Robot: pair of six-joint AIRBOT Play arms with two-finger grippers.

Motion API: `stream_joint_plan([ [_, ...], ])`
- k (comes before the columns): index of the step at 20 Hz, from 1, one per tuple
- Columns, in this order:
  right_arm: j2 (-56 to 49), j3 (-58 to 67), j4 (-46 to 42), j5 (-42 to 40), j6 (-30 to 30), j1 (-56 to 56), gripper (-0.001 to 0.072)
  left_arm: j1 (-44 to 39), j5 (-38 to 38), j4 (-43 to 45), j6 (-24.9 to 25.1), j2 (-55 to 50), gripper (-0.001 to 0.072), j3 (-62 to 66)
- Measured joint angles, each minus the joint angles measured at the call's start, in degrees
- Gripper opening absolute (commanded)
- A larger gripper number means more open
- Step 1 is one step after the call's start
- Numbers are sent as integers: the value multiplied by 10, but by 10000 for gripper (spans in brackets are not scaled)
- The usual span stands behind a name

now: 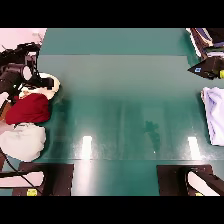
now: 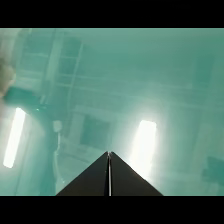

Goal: Fold the shirts.

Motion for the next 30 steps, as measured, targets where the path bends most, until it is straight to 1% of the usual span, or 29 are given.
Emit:
stream_joint_plan([
  [1, 0, -1, 0, 0, 0, 0, 16, 2, 7, -1, -2, -4, 272, -3],
  [2, 0, -2, 0, 0, 0, 0, 16, 3, 10, -3, -4, -6, 63, -6],
  [3, 0, -2, 0, 0, 0, 0, 16, 4, 13, -3, -7, -7, 27, -7],
  [8, 2, -3, 3, -8, 0, 0, 16, 5, -5, -6, -12, 18, 26, 33],
  [11, 17, -2, 17, -45, 0, 0, 16, 4, -24, -7, -6, 84, 25, 103],
  [15, 40, 24, 24, -108, 0, 0, 16, -34, -75, -8, 32, 193, 24, 228],
  [18, 35, 73, 24, -127, 0, 0, 16, -101, -118, -9, 47, 247, 23, 302],
  [21, 14, 134, 25, -125, 0, 0, 16, -202, -154, -9, 45, 261, 24, 333],
  [24, -13, 194, 25, -93, 0, 0, 16, -321, -178, -15, 22, 229, 26, 334],
  [26, -28, 226, 26, -64, 0, 0, 16, -395, -185, -42, 13, 188, 30, 324],
  [27, -35, 239, 25, -51, 0, 0, 16, -427, -187, -63, 13, 164, 263, 319],
  [28, -40, 251, 25, -37, 0, 0, 16, -456, -188, -89, 14, 138, 582, 316],
  [29, -42, 259, 25, -25, 0, 0, 16, -483, -188, -120, 24, 110, 632, 312],
  [30, -44, 265, 25, -14, 0, 0, 16, -504, -188, -146, 34, 85, 632, 310],
])
